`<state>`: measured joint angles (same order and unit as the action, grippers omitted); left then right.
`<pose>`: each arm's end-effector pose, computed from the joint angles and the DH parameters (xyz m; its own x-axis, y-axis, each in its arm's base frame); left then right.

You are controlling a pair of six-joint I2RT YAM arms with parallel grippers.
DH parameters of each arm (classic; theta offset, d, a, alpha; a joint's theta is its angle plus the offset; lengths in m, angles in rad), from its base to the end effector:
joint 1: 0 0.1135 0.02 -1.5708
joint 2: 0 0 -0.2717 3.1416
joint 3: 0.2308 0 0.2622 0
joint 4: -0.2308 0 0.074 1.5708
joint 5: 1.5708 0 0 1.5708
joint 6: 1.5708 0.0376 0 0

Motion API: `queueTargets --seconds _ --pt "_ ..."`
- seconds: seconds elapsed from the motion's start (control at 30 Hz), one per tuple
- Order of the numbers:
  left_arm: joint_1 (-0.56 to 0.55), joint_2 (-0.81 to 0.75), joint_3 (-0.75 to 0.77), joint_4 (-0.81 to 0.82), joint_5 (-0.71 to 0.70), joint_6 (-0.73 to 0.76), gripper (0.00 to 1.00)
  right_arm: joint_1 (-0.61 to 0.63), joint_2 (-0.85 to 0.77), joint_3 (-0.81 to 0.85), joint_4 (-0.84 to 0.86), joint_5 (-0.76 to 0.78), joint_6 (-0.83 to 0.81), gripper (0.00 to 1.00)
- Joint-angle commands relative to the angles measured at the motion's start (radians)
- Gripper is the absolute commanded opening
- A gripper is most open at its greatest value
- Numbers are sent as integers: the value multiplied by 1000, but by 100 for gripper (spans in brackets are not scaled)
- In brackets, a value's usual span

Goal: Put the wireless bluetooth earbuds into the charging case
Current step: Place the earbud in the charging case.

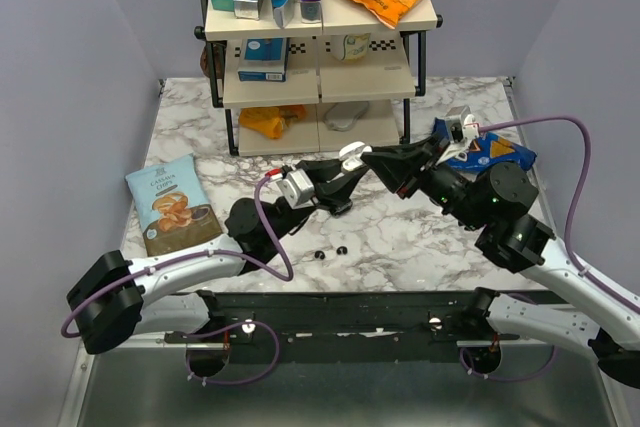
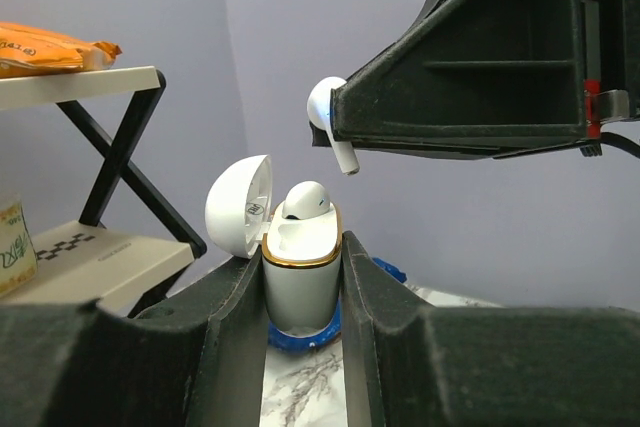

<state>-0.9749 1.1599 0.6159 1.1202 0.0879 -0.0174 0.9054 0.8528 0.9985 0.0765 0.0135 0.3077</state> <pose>0.1400 -0.2124 0.3425 0.2907 -0.4595 -0.8392 0.8710 0.4902 0.0332 0.1201 0.1523 0.4391 -0.1061 0.3553 -0.9287 -0.7831 0.5457 0.2983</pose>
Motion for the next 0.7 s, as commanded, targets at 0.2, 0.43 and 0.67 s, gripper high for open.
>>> queueTargets --seconds 0.2,0.43,0.67 --pt "4 20 50 20 -10 2 0 59 31 -8 79 68 -4 1" --pt "1 8 50 1 -5 10 0 76 58 -1 62 131 -19 1" --pt "-1 -2 44 -8 -11 10 0 81 71 2 60 171 -28 1"
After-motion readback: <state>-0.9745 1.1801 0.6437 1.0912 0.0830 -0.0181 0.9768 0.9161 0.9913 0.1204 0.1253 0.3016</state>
